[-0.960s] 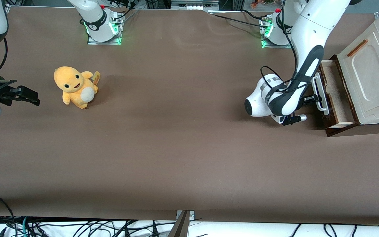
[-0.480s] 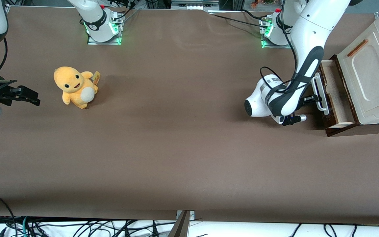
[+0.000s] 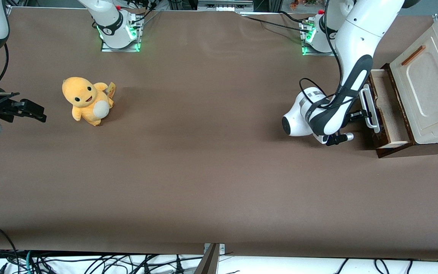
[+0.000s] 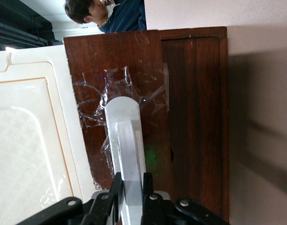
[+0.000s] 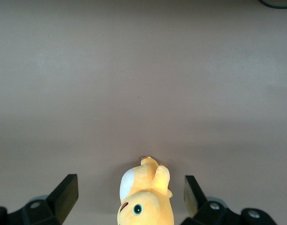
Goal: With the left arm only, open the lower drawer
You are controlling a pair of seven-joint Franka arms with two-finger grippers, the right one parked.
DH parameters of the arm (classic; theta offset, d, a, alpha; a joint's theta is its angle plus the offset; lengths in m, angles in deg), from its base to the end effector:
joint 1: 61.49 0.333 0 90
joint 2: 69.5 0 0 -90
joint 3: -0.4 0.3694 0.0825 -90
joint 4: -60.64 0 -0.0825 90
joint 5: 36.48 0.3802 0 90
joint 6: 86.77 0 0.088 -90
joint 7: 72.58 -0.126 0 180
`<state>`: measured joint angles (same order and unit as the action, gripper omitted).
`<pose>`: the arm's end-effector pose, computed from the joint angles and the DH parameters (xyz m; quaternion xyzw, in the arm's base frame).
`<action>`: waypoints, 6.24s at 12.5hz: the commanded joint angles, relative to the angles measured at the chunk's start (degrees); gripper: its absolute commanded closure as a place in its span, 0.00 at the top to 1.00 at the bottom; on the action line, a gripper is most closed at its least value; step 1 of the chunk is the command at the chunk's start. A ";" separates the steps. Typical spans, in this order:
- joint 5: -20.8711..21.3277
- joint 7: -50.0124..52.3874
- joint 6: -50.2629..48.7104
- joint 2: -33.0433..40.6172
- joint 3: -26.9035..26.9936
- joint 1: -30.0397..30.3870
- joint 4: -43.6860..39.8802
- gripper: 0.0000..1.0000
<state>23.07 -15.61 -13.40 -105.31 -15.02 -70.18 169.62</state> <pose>0.5422 -0.0921 0.2299 -0.7682 -0.0404 0.1162 0.6282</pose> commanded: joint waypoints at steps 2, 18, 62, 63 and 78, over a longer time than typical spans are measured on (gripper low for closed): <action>-1.29 0.52 -3.50 -0.41 -0.66 -1.06 -1.75 0.18; -2.69 0.60 -3.68 -0.32 -0.75 -1.50 -2.72 0.18; -28.00 -29.34 -4.30 3.10 -2.60 2.10 -37.87 1.00; -28.79 -32.50 -4.21 3.63 -1.29 2.10 -38.83 1.00; -60.74 -58.27 4.22 6.97 23.57 3.32 -46.93 1.00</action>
<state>-31.96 -70.96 -10.96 -98.99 5.94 -67.87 122.50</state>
